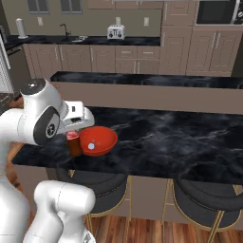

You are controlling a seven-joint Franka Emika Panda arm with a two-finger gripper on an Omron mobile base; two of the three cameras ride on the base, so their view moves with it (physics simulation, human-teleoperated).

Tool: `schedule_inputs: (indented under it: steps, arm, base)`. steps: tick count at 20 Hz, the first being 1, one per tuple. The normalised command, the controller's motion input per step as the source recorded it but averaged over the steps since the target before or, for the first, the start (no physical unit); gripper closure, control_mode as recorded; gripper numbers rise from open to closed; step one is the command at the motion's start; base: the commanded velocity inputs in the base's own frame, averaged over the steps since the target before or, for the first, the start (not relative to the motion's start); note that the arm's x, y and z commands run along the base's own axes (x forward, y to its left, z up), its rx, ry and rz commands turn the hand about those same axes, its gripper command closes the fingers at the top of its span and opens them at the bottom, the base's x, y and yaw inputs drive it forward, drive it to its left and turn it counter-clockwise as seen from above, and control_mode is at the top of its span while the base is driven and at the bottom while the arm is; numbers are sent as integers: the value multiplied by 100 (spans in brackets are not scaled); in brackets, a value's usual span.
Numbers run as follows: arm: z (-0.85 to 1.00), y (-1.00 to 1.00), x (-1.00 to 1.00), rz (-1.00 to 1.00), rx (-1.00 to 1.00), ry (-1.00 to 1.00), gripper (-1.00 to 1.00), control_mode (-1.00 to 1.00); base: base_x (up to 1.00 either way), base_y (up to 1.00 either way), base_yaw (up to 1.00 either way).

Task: Open the fridge, grab two sodas, and place both sodas inside the bowl with ice on the dining counter.

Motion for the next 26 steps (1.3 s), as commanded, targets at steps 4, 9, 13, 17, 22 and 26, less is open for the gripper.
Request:
schedule_inputs:
  steps: [4, 9, 13, 17, 22, 26]
  arm:
    - [-38, 17, 96, 23, -3, 35, 100, -100]
    - [-39, 14, 81, 22, -5, 28, 100, -100]
    - [-34, 8, 30, 8, -3, 6, 100, -100]
    - [-35, 5, 25, 3, -1, 1, 100, -100]
    - [-49, 0, 35, 2, -5, 8, 100, -100]
    - [-44, 0, 36, 3, -3, 7, 100, -100]
  base:
    - [0, 0, 0]
    - [0, 0, 0]
    - [0, 0, 0]
    - [0, 0, 0]
    - [0, 0, 0]
    - [0, 0, 0]
